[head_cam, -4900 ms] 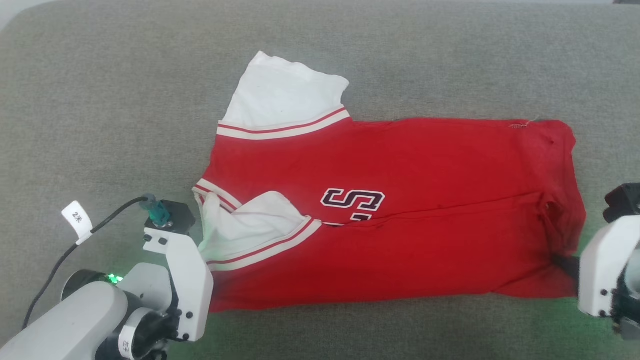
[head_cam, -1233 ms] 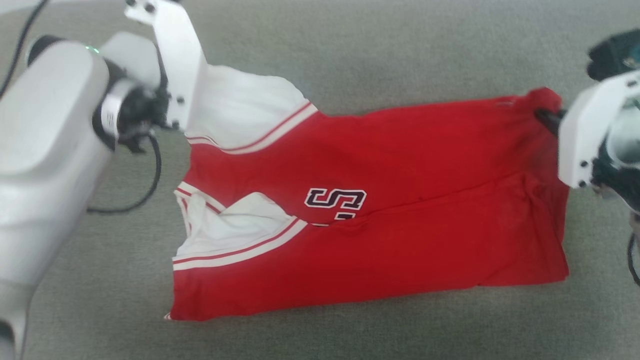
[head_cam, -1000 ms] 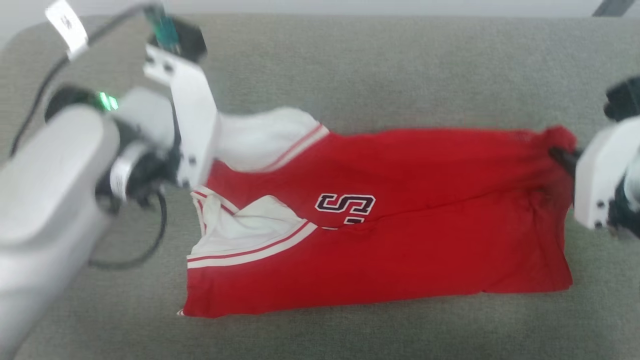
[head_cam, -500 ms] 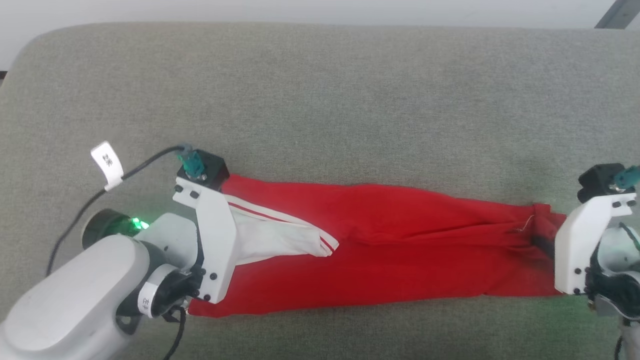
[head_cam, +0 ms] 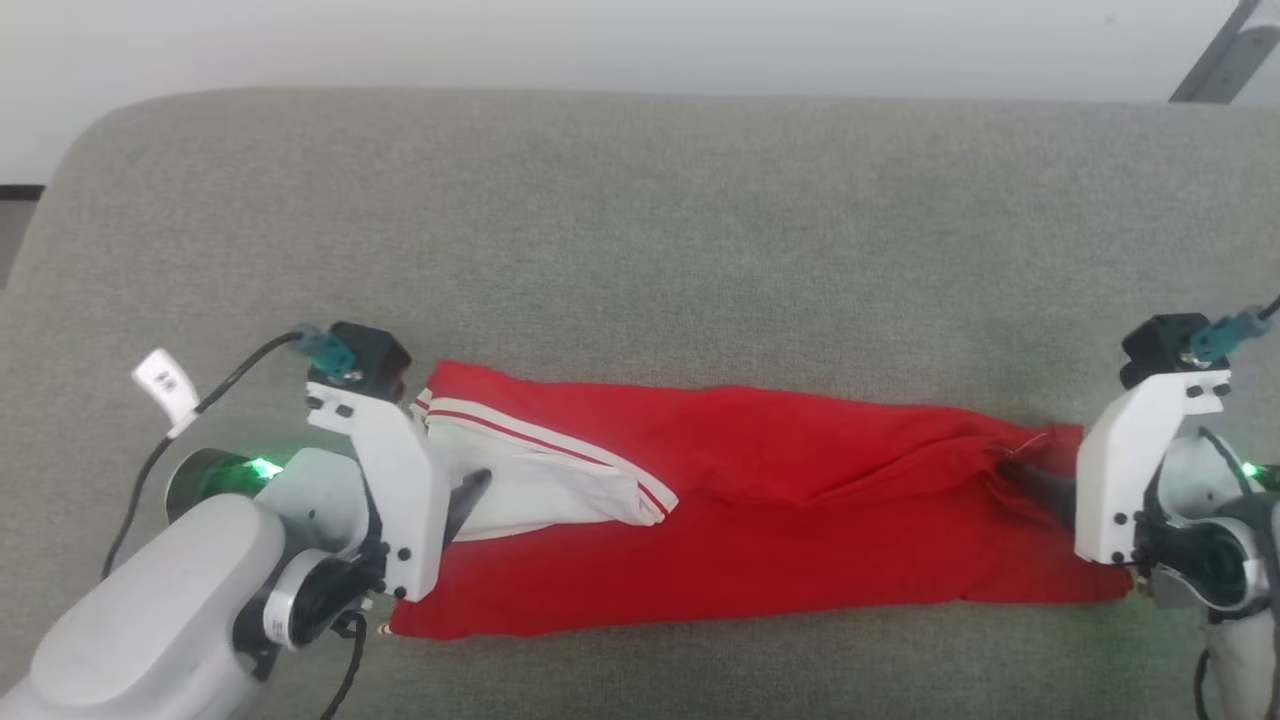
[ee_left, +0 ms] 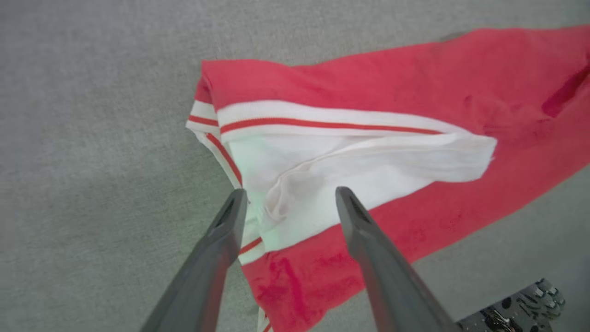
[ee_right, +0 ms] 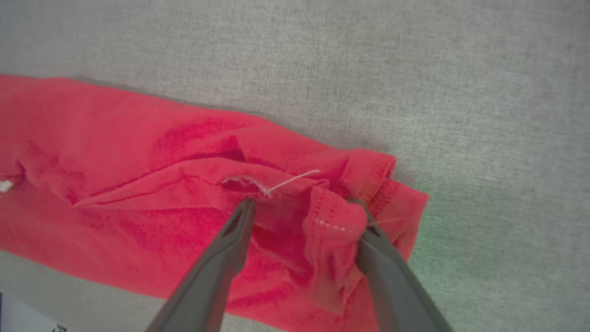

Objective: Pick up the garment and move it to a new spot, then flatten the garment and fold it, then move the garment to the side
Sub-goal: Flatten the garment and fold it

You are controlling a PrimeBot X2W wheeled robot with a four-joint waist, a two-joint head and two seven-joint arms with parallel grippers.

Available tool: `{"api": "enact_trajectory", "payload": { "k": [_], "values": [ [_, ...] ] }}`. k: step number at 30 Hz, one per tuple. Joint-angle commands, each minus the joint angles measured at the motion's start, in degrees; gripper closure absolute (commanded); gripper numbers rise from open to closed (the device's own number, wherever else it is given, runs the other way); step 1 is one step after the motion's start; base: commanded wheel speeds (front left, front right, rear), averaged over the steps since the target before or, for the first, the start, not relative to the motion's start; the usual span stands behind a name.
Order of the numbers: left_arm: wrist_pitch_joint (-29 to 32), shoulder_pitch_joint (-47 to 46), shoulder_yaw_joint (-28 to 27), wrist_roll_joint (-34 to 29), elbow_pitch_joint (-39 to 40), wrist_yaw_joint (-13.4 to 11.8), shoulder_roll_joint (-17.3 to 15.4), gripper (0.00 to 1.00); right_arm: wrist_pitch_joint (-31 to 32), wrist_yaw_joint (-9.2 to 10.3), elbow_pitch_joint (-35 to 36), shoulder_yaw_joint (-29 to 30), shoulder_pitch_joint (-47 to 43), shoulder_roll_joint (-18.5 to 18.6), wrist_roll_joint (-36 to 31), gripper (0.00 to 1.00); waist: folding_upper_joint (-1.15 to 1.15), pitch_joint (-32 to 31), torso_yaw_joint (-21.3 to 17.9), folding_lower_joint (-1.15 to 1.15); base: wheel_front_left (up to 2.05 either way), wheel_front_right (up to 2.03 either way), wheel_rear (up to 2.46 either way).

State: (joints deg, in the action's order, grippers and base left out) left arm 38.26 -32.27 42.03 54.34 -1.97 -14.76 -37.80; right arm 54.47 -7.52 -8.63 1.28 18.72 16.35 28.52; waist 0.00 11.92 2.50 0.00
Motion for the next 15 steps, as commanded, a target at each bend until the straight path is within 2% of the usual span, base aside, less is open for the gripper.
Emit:
{"api": "enact_trajectory", "payload": {
  "k": [1, 6, 10, 15],
  "values": [
    [-1.53, 1.19, -0.55, -0.14, 0.26, 0.31, -0.09, 0.0, -0.07, 0.07, 0.35, 0.33, -0.66, 0.13, 0.41, 0.0, 0.0, -0.51, 0.31, 0.0, 0.0, 0.0, 0.0],
    [-10.81, 4.3, -3.71, -1.39, 1.64, 0.56, -1.06, 0.0, 0.49, 0.07, 2.15, 2.33, -1.74, 0.68, 0.9, 0.0, 0.0, -1.44, 0.88, 0.0, 0.0, 0.0, 0.0],
    [-20.45, 7.2, -6.34, -3.97, 2.57, 0.6, -1.88, 0.0, 1.29, 0.07, 3.26, 4.88, -2.49, 0.74, 0.72, 0.0, 0.0, -1.74, 1.53, 0.0, 0.0, 0.0, 0.0],
    [-32.3, 11.45, -9.96, -5.83, 1.62, -1.01, -1.66, 0.0, 2.95, 0.07, 4.25, 8.99, -3.6, 1.13, 0.87, 0.0, 0.0, -1.37, 3.02, 0.0, 0.0, 0.0, 0.0]
  ]
}}
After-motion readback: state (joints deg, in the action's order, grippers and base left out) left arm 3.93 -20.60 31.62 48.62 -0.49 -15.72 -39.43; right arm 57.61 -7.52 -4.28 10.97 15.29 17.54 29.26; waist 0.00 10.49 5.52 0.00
